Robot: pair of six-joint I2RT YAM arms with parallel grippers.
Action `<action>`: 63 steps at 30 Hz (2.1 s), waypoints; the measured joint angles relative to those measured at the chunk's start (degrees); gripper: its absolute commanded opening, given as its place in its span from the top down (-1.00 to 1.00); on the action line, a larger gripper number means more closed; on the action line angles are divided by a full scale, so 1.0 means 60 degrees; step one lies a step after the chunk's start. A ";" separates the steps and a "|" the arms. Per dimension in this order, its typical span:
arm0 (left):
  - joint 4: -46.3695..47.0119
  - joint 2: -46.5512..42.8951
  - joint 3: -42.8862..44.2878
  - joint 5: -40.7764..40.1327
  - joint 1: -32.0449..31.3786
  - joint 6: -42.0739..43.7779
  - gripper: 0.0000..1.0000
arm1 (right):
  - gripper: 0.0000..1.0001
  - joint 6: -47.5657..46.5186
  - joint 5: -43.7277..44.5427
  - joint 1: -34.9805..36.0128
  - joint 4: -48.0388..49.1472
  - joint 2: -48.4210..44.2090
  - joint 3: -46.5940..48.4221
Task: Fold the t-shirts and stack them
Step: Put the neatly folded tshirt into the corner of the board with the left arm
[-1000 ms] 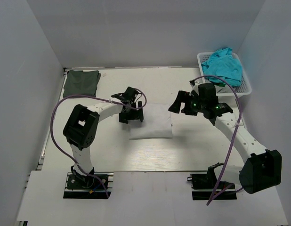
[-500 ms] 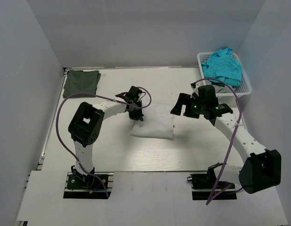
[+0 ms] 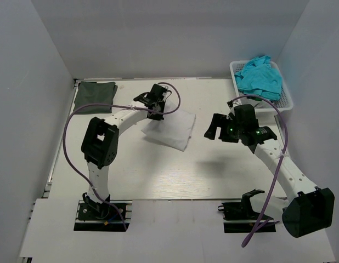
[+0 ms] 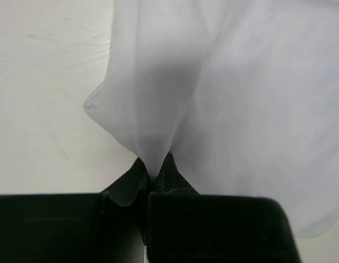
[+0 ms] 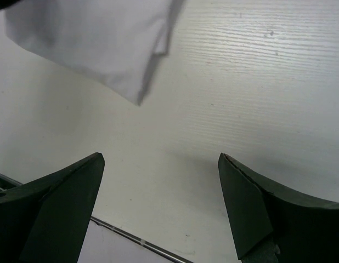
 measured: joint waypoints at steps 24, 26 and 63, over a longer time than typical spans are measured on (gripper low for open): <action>0.0080 0.0790 0.3348 -0.2098 0.3508 0.4065 1.00 | -0.81 -0.0463 0.0718 0.0000 -0.1384 0.2721 0.2499; 0.0080 0.1053 0.3738 -0.2011 0.3770 0.4186 1.00 | -0.81 -0.0510 0.0732 0.0000 -0.1406 0.2907 0.2900; -0.0142 0.1606 0.5202 0.0393 0.6481 0.4728 1.00 | -0.81 -0.0696 0.0925 0.0000 -0.1956 0.4612 0.4634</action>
